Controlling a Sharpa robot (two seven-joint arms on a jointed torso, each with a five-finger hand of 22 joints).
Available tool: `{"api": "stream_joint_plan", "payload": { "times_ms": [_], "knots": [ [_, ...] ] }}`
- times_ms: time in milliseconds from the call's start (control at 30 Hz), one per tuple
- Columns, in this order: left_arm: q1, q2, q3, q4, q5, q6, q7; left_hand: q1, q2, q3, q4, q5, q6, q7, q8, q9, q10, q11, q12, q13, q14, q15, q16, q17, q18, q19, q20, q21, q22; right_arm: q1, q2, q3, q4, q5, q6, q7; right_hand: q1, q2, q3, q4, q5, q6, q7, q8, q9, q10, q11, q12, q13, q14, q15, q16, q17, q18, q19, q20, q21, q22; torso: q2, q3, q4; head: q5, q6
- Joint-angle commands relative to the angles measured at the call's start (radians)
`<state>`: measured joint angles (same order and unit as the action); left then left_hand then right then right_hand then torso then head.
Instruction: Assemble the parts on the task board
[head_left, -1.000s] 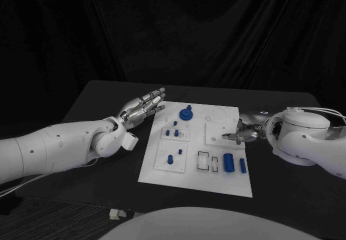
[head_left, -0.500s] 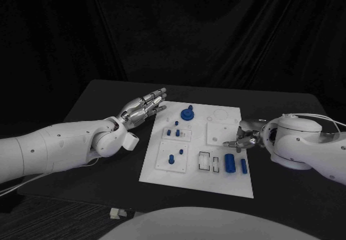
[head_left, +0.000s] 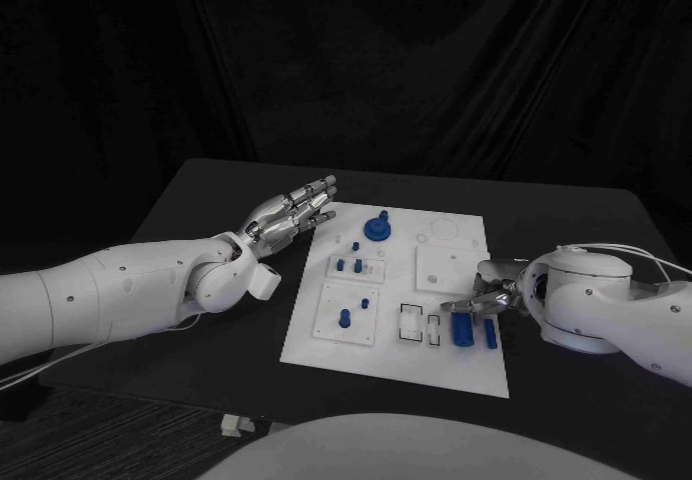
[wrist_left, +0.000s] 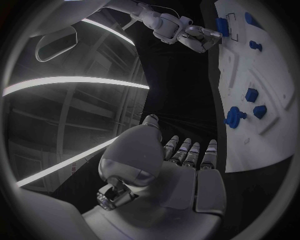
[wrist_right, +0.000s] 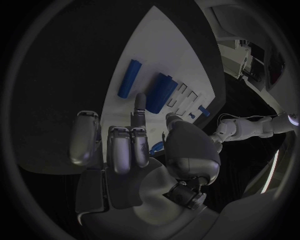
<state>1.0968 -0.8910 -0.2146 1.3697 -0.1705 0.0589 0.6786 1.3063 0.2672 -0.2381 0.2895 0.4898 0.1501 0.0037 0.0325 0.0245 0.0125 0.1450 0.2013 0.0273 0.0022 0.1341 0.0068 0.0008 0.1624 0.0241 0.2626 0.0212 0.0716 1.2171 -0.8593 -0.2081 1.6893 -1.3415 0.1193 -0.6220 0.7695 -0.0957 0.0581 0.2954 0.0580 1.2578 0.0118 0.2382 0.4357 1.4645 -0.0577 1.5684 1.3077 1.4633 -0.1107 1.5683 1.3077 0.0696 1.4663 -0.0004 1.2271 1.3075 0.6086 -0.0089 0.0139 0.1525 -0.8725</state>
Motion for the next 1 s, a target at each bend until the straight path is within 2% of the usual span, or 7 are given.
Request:
{"api": "stream_joint_plan", "payload": {
  "times_ms": [33, 300, 400, 500, 667, 867, 1000],
  "knots": [
    [-0.001, 0.002, 0.001, 0.000, 0.005, 0.003, 0.146, 0.009, 0.001, 0.006, -0.001, 0.006, 0.002, 0.004, 0.006, 0.001, 0.001, 0.005, 0.004, 0.001, -0.002, 0.001, -0.006, -0.001, 0.018, 0.002, 0.003, 0.003, -0.001, -0.003, 0.003, 0.000, -0.001, 0.006, 0.050, -0.021, -0.014, -0.007, -0.008, 0.001, -0.005, -0.005, 0.000, -0.004, 0.005, 0.106, 0.004, 0.002, 0.263, 0.108, 0.005, 0.003, 0.263, -0.003, 0.017, 0.005, -0.005, 0.176, 0.001, 0.0006, -0.0004, 0.000, 0.000],
    [-0.002, 0.005, 0.001, -0.001, 0.005, 0.005, 0.144, 0.011, 0.001, 0.006, -0.001, 0.008, 0.002, 0.004, 0.007, 0.001, 0.001, 0.005, 0.005, 0.001, -0.001, 0.003, -0.005, 0.000, 0.018, 0.002, 0.003, 0.003, 0.000, -0.009, 0.012, 0.000, -0.007, 0.006, 0.068, -0.022, 0.030, 0.020, -0.021, -0.007, 0.029, -0.017, 0.004, -0.015, 0.022, 0.106, 0.007, 0.002, 0.263, 0.108, 0.007, 0.003, 0.263, -0.001, 0.013, 0.007, -0.016, 0.172, 0.001, 0.0002, 0.0003, 0.000, 0.000],
    [-0.002, 0.006, 0.001, -0.002, 0.005, 0.006, 0.143, 0.012, 0.001, 0.006, -0.001, 0.008, 0.002, 0.004, 0.006, 0.001, 0.001, 0.006, 0.006, 0.001, -0.001, 0.004, -0.005, 0.000, 0.018, 0.002, 0.003, 0.003, 0.000, -0.012, 0.016, 0.000, -0.010, 0.006, 0.072, -0.023, 0.087, 0.031, -0.030, -0.013, 0.111, -0.028, 0.007, -0.026, 0.041, 0.106, 0.010, 0.002, 0.263, 0.108, 0.009, 0.003, 0.263, 0.003, 0.007, 0.009, -0.038, 0.167, 0.000, 0.0004, -0.0004, 0.000, 0.000],
    [-0.003, 0.006, 0.001, -0.002, 0.005, 0.008, 0.142, 0.012, 0.001, 0.007, -0.001, 0.009, 0.001, 0.004, 0.006, 0.001, 0.001, 0.006, 0.006, 0.001, -0.001, 0.005, -0.005, 0.000, 0.018, 0.002, 0.003, 0.003, 0.000, -0.015, 0.020, 0.000, -0.012, 0.006, 0.072, -0.022, 0.114, 0.040, -0.032, -0.017, 0.139, -0.035, 0.008, -0.030, 0.051, 0.106, 0.012, 0.002, 0.263, 0.108, 0.010, 0.003, 0.263, 0.007, 0.000, 0.011, -0.063, 0.160, 0.000, 0.0003, -0.0001, 0.001, 0.000],
    [-0.003, 0.006, 0.001, -0.002, 0.005, 0.011, 0.140, 0.017, 0.000, 0.008, -0.001, 0.015, 0.001, 0.005, 0.007, 0.001, 0.001, 0.009, 0.007, 0.001, 0.000, 0.008, -0.004, 0.001, 0.018, 0.002, 0.004, 0.003, 0.000, -0.021, 0.027, 0.000, -0.018, 0.006, 0.067, -0.022, 0.192, 0.048, -0.033, -0.051, 0.329, -0.046, 0.007, -0.035, 0.087, 0.106, 0.010, 0.002, 0.263, 0.108, 0.009, 0.003, 0.263, 0.014, -0.009, 0.010, -0.105, 0.150, 0.000, 0.0003, 0.0000, 0.003, 0.000],
    [-0.003, 0.006, 0.001, -0.003, 0.005, 0.012, 0.139, 0.022, -0.001, 0.010, -0.001, 0.027, 0.001, 0.006, 0.007, 0.001, 0.000, 0.011, 0.008, 0.001, 0.000, 0.010, -0.004, 0.001, 0.017, 0.002, 0.005, 0.003, 0.000, -0.025, 0.034, 0.000, -0.026, 0.006, 0.062, -0.022, 0.246, 0.049, -0.016, -0.086, 0.482, -0.069, 0.008, -0.043, 0.117, 0.106, 0.011, 0.002, 0.263, 0.108, 0.009, 0.003, 0.263, 0.025, -0.027, 0.010, -0.179, 0.131, 0.001, 0.0002, 0.0000, 0.005, 0.000],
    [-0.003, 0.006, 0.001, -0.003, 0.005, 0.015, 0.139, 0.024, -0.002, 0.011, -0.001, 0.031, 0.000, 0.006, 0.007, 0.001, 0.000, 0.011, 0.008, 0.001, 0.000, 0.010, -0.003, 0.001, 0.017, 0.002, 0.005, 0.003, 0.000, -0.028, 0.036, 0.000, -0.029, 0.007, 0.060, -0.022, 0.260, 0.046, -0.006, -0.100, 0.523, -0.099, 0.015, -0.052, 0.132, 0.106, 0.016, 0.002, 0.263, 0.108, 0.013, 0.003, 0.263, 0.030, -0.032, 0.012, -0.211, 0.122, 0.001, 0.0002, 0.0008, 0.003, 0.000]
  ]
}}
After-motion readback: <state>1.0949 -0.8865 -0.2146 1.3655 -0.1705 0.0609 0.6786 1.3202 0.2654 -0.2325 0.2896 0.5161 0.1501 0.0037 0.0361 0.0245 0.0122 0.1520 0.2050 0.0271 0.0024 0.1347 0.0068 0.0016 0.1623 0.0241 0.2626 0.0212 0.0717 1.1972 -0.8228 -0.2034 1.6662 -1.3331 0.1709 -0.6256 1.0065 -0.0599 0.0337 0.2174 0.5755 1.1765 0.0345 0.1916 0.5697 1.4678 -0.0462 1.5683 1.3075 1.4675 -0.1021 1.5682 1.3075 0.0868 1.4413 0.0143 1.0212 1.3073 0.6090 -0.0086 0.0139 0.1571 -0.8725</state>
